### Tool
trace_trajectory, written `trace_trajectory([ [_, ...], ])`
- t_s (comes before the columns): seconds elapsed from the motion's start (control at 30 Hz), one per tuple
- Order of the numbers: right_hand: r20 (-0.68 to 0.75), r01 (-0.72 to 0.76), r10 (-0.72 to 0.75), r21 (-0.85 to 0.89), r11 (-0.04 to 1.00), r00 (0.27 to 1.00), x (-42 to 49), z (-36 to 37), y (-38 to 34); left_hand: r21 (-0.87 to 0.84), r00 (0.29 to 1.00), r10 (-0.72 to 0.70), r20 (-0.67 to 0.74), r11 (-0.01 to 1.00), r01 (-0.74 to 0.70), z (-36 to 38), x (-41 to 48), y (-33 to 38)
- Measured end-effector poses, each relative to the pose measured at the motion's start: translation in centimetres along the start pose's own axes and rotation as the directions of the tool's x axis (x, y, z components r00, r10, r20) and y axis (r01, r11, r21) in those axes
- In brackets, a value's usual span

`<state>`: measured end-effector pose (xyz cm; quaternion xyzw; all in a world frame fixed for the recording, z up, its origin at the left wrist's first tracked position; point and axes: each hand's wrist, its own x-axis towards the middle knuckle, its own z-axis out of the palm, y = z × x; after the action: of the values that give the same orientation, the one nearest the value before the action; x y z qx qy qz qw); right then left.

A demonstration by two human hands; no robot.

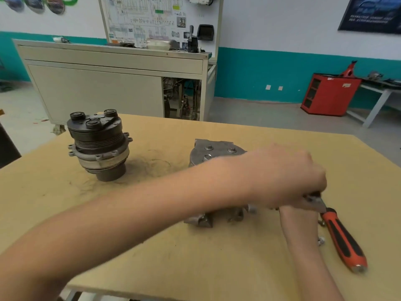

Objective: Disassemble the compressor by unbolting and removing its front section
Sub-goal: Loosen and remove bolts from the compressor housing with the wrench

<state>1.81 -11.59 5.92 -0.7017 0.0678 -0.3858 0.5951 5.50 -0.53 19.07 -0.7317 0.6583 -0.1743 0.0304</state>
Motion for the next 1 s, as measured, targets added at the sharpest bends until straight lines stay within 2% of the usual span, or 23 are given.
trace_trajectory([
  [0.03,-0.045,-0.013,0.011,-0.06,0.998,0.999,0.0,0.1,0.1,-0.094,0.999,-0.007,0.052,0.995,0.012,0.3,2.1,-1.1],
  [0.1,-0.048,0.01,-0.015,-0.114,0.993,0.999,0.1,0.2,0.2,-0.281,0.987,-0.067,0.144,0.954,0.106,0.9,5.5,-4.1],
  [0.2,-0.042,0.017,-0.023,-0.128,0.992,0.999,0.2,0.2,0.4,-0.429,0.91,-0.298,0.288,0.809,0.401,2.5,7.6,-10.2],
  [0.3,-0.052,-0.008,0.001,-0.124,0.992,0.999,0.4,0.1,0.7,-0.523,0.761,-0.536,0.367,0.558,0.645,5.1,5.5,-15.8],
  [0.37,-0.061,-0.013,0.006,-0.112,0.994,0.998,0.5,0.0,0.6,-0.606,0.649,-0.665,0.369,0.357,0.711,6.5,2.8,-18.4],
  [0.47,-0.058,0.014,-0.021,-0.114,0.993,0.998,0.3,0.1,0.4,-0.756,0.504,-0.791,0.347,0.083,0.65,7.7,-1.5,-20.0],
  [0.53,-0.047,0.03,-0.036,-0.116,0.993,0.998,0.1,0.2,0.3,-0.873,0.404,-0.865,0.299,-0.076,0.482,8.1,-4.3,-19.7],
  [0.6,-0.045,0.035,-0.041,-0.117,0.993,0.998,0.1,0.2,0.3,-0.956,0.304,-0.919,0.25,-0.185,0.229,8.4,-7.3,-18.7],
  [0.63,-0.044,0.035,-0.041,-0.119,0.992,0.998,0.1,0.2,0.3,-0.973,0.256,-0.941,0.22,-0.194,0.123,8.5,-8.6,-18.0],
  [0.7,-0.04,0.04,-0.045,-0.121,0.992,0.998,0.0,0.2,0.3,-0.99,0.145,-0.98,0.139,-0.139,0.008,8.4,-11.1,-16.4],
  [0.77,-0.032,0.042,-0.046,-0.122,0.992,0.998,-0.1,0.2,0.4,-0.999,0.026,-0.999,0.03,-0.031,-0.031,7.9,-13.0,-14.5],
  [0.83,-0.015,0.042,-0.044,-0.128,0.991,0.999,-0.1,0.3,0.3,-0.993,-0.04,-0.994,-0.103,0.105,-0.058,7.2,-14.7,-12.4],
  [0.9,-0.009,0.046,-0.048,-0.128,0.991,0.999,-0.1,0.3,0.4,-0.963,-0.041,-0.964,-0.264,0.266,-0.049,6.3,-16.1,-9.4],
  [0.93,-0.01,0.048,-0.05,-0.126,0.991,0.999,-0.2,0.3,0.4,-0.933,-0.018,-0.933,-0.359,0.359,-0.012,6.0,-16.8,-7.9],
  [1.0,-0.016,0.055,-0.057,-0.13,0.99,0.998,-0.2,0.3,0.5,-0.832,0.088,-0.837,-0.54,0.547,0.092,5.3,-17.6,-4.7],
])
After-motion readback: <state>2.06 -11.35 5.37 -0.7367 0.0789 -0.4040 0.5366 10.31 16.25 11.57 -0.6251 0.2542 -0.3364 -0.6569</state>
